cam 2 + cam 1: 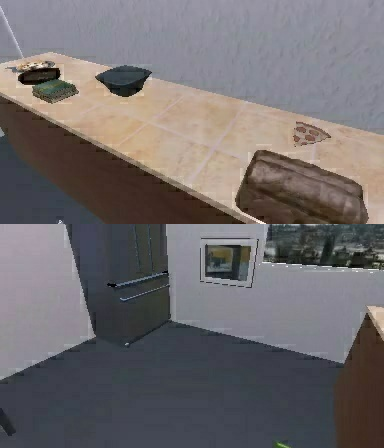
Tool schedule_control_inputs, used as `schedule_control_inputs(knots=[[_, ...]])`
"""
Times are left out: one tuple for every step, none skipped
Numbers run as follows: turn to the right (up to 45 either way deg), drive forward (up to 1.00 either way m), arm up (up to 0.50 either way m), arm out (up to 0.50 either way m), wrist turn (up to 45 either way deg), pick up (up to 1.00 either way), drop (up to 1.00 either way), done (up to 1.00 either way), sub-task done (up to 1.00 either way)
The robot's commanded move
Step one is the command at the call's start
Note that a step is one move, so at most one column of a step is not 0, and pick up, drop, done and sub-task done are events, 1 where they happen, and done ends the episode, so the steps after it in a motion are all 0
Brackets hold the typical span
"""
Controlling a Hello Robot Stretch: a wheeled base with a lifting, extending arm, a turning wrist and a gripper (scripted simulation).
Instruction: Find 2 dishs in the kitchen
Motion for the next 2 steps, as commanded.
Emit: schedule_control_inputs(knots=[[0.0, 0.2, 0.0, 0.0, 0.0, 0.0, 0.0, 0.0, 0.0], [27.0, 0.0, 0.0, 0.0, 0.0, 0.0, 0.0, 0.0, 0.0]])
